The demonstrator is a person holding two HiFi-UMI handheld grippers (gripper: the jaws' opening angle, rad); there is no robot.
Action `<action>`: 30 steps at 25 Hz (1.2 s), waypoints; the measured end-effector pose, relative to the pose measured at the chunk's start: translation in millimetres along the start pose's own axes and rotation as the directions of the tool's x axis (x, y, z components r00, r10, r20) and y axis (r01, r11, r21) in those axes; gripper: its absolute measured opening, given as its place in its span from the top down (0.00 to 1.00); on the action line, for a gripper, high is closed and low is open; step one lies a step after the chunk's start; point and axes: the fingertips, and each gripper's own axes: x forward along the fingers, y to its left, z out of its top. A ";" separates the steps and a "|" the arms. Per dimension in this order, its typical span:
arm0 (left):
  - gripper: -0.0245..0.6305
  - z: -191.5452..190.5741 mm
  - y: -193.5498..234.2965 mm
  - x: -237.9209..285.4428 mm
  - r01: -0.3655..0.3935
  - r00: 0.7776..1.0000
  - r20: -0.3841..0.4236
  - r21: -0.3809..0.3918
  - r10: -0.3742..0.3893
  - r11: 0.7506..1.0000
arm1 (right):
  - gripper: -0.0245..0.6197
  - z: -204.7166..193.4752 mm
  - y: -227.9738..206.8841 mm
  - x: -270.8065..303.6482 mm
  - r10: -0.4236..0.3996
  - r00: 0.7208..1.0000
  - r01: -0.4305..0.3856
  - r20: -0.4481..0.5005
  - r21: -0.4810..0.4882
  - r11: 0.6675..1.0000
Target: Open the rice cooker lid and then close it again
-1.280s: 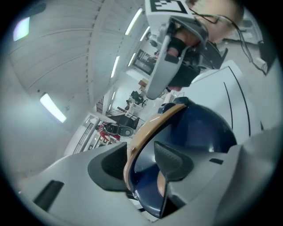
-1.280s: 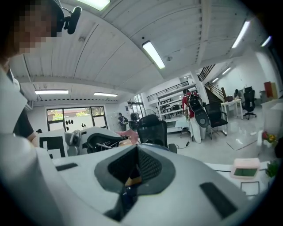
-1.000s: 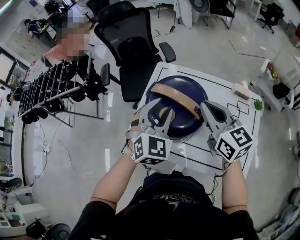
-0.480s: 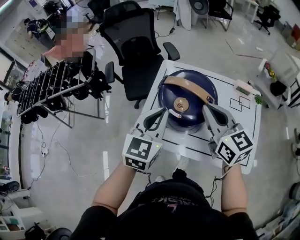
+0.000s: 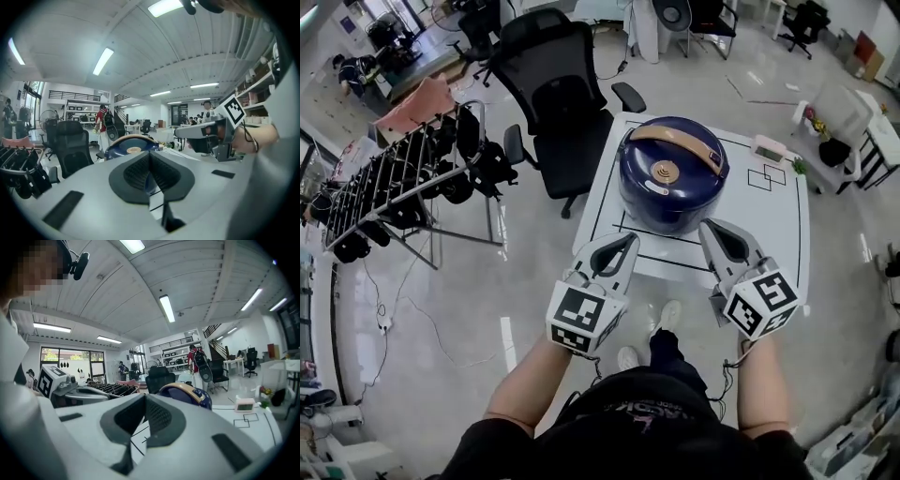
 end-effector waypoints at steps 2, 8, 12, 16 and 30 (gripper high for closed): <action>0.96 -2.8 -13.1 -8.2 0.022 1.000 0.002 0.003 -0.022 1.000 | 0.96 -3.5 10.0 -16.0 -0.018 1.000 0.018 -0.004 -0.003 1.000; 0.96 -0.1 -54.8 -17.0 0.070 0.998 0.003 0.031 -0.070 0.997 | 0.96 -3.3 21.7 -61.8 -0.062 0.998 0.061 -0.004 -0.026 0.998; 0.96 4.8 -83.0 -19.7 0.072 0.997 0.008 0.053 -0.072 0.996 | 0.96 -1.0 16.7 -87.3 -0.064 0.998 0.064 0.012 -0.026 0.998; 0.96 8.8 -109.7 -15.0 0.049 0.999 0.013 0.043 -0.049 0.998 | 0.96 0.1 9.7 -110.3 -0.029 0.999 0.029 0.013 -0.034 0.999; 0.96 17.3 -194.1 4.3 -0.119 0.993 0.015 0.007 0.119 0.993 | 0.96 -4.2 -27.3 -182.1 0.130 0.991 -0.130 0.005 -0.050 0.990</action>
